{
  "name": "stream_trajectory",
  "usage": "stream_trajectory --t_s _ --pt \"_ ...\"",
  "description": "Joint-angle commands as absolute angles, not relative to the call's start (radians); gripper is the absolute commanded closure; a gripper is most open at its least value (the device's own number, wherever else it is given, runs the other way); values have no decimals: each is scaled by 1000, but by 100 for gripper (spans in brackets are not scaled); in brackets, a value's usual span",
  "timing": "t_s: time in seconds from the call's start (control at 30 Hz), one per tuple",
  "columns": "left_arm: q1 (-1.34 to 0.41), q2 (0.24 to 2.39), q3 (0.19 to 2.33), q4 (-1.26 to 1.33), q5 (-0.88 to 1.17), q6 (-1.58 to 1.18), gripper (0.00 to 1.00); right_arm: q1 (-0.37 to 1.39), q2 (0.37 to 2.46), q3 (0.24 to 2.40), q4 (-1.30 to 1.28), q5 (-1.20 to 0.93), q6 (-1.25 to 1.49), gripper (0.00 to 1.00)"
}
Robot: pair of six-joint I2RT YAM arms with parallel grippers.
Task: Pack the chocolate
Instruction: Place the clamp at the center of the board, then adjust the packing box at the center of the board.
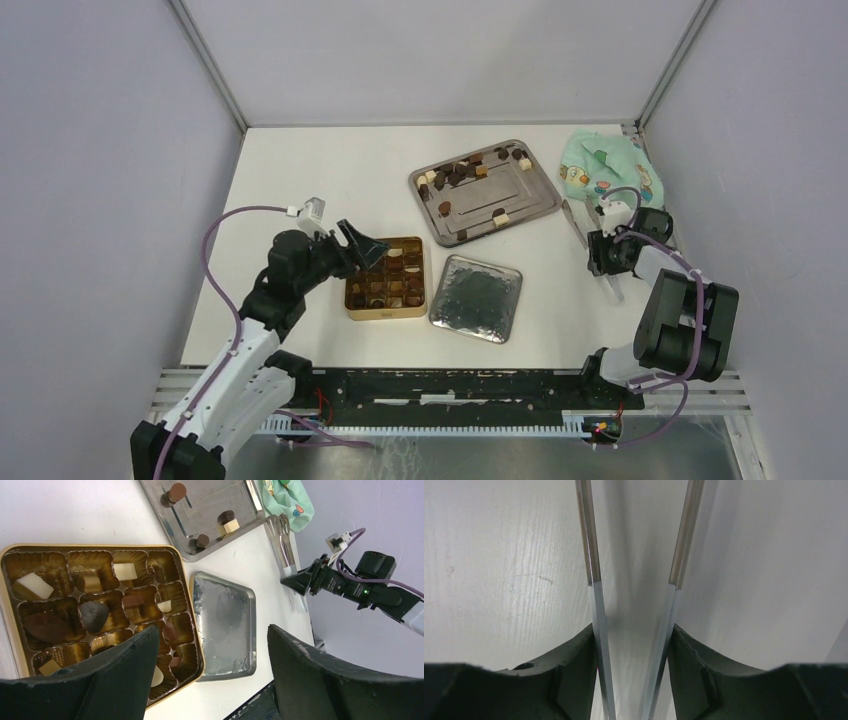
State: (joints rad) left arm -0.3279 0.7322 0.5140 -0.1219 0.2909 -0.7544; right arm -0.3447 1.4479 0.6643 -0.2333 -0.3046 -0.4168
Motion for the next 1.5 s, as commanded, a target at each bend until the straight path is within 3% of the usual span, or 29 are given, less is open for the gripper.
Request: stream_trajectory --t_s 0.0,0.17,0.33,0.47,0.67,0.87,1.07,1.37,1.47 --pt "-354 742 566 -87 277 -770 17 -355 1450 658 -206 -289 -422 42" --pt "-423 796 621 -176 189 -722 22 -369 1414 673 -231 -314 -436 23" --pt "-500 868 721 -381 -45 -649 29 -378 1366 736 -293 -347 -470 2" --pt "-499 925 795 -536 -219 -581 43 -377 1336 823 -362 -441 -515 2" --pt "-427 1045 821 -571 -241 -493 47 -307 1342 920 -472 -713 -585 2" --pt "-366 1177 818 -579 -202 -477 54 -154 1301 872 -317 -1010 -449 2" --pt "-361 1266 822 -566 -215 -460 64 78 1305 891 -338 -967 -503 2" --pt "-350 1374 831 -504 -208 -445 80 106 1302 874 -373 -959 -510 2" --pt "-351 1382 833 -485 -208 -440 93 110 1287 861 -366 -957 -509 2"
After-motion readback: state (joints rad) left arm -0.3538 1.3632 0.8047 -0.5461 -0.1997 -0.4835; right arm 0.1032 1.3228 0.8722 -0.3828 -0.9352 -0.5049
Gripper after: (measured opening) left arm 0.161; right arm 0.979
